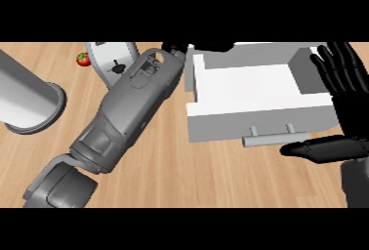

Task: Pick up the cup, place it into the drawer and close the drawer

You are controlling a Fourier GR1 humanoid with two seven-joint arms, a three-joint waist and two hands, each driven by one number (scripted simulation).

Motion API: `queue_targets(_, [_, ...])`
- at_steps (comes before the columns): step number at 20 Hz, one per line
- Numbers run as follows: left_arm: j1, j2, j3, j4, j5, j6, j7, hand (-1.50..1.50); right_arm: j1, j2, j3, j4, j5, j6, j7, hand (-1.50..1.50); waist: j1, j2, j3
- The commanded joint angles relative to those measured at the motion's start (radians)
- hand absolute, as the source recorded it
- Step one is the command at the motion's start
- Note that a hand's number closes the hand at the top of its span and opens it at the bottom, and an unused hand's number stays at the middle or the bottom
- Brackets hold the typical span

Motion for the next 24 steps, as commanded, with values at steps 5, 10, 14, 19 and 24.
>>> queue_targets(5, [0.003, 0.000, -0.174, 0.134, 0.051, -0.085, 0.049, 1.50, -0.045, -0.016, 0.008, 0.036, -0.021, 0.039, -0.013, -1.50, -0.069, 0.017, 0.001])
queue_targets(10, [0.030, 0.000, -0.239, 0.147, 0.071, -0.107, 0.044, 1.50, -0.105, 0.011, 0.042, 0.054, 0.011, 0.012, -0.016, -1.50, -0.086, 0.028, 0.000])
queue_targets(14, [0.063, 0.000, -0.223, 0.123, 0.133, -0.092, -0.014, -1.50, -0.070, 0.015, 0.067, 0.037, -0.013, 0.056, -0.033, -1.50, -0.125, 0.035, 0.000])
queue_targets(19, [0.081, 0.000, -0.186, 0.072, 0.244, -0.097, -0.062, -1.50, -0.112, 0.016, 0.120, 0.038, -0.167, 0.185, 0.032, 1.50, -0.133, 0.033, -0.002])
queue_targets(24, [0.069, 0.000, -0.164, 0.011, 0.334, -0.104, -0.165, -1.50, -0.110, 0.001, 0.220, 0.042, -0.239, 0.320, 0.063, 1.50, -0.107, 0.022, -0.002])
